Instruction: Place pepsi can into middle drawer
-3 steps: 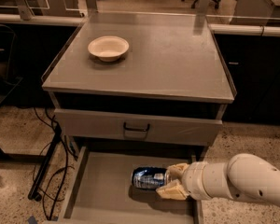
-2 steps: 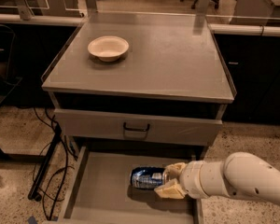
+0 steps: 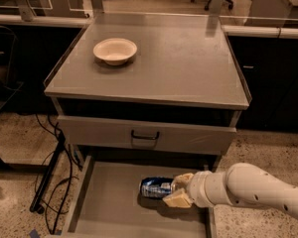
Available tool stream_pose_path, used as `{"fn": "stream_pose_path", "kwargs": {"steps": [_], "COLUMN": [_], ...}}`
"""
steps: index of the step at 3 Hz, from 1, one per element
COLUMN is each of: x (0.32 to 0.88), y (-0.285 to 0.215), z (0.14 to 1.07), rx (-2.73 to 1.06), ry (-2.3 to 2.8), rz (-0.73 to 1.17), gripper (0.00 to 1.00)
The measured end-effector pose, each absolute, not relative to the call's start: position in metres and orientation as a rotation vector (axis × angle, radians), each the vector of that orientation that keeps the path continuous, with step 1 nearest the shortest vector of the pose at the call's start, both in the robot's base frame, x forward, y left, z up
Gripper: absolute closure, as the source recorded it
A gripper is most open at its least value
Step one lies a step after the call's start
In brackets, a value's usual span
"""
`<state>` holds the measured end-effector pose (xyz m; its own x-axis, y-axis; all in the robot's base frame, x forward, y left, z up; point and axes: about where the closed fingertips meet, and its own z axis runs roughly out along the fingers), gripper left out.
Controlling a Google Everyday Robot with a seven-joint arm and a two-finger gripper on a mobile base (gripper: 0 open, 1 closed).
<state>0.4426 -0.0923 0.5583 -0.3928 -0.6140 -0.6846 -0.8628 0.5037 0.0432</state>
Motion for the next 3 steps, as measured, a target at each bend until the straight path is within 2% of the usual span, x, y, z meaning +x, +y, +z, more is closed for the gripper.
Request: {"fn": "stream_pose_path", "kwargs": {"steps": [2, 3], "x": [0.471, 0.471], "y": [-0.085, -0.085], "z": [0.463, 0.463], "rx": [-1.092, -1.092], "ry": [2.207, 2.208], "rz": [0.492, 0.492], "gripper": [1.00, 1.00]}}
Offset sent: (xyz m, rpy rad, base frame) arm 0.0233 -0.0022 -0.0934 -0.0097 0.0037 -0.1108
